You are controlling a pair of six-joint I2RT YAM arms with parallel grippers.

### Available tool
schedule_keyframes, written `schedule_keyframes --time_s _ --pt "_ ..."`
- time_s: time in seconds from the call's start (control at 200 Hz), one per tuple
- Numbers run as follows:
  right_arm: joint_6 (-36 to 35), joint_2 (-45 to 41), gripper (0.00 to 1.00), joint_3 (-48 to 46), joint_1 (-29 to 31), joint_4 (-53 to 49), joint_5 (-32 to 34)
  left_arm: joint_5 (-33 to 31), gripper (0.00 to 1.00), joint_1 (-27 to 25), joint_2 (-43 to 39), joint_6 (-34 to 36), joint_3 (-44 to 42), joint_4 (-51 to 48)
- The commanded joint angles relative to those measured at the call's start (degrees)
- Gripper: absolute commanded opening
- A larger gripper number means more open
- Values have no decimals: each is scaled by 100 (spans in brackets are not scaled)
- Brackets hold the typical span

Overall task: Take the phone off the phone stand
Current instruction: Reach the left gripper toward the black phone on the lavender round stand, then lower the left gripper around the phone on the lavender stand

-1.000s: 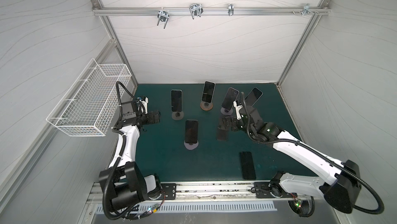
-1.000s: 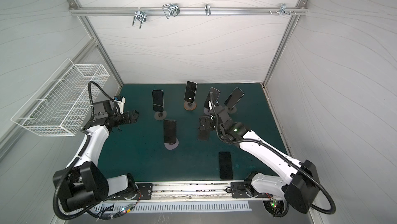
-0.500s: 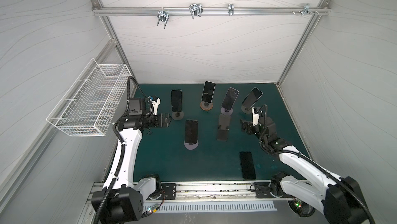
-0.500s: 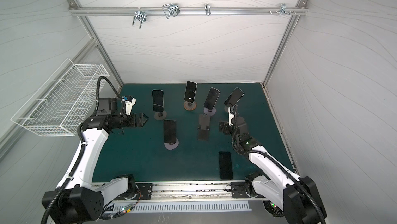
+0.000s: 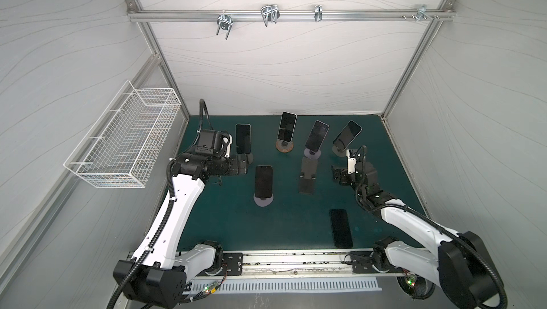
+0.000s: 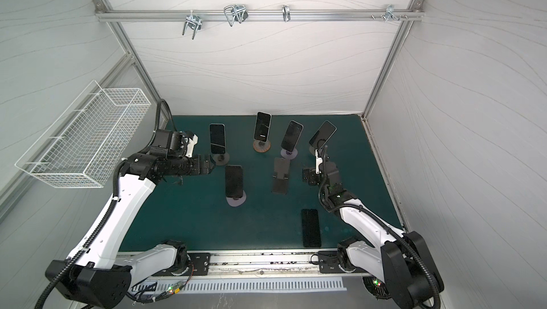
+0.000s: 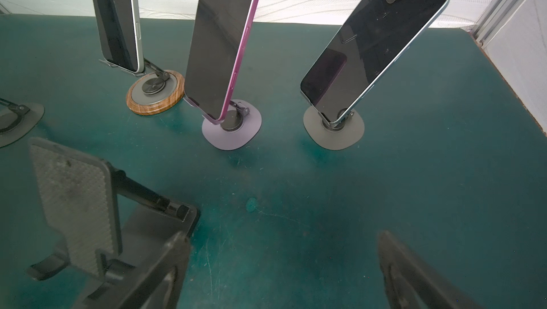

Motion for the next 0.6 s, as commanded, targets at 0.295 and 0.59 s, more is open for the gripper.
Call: schedule_keyframes --time_s 0.295,0.59 --pt "43 -32 99 120 15 160 311 -851 100 -1155 304 -401 -98 940" --pt "102 149 99 282 82 17 631 -1357 100 -1759 689 -913 -227 1442"
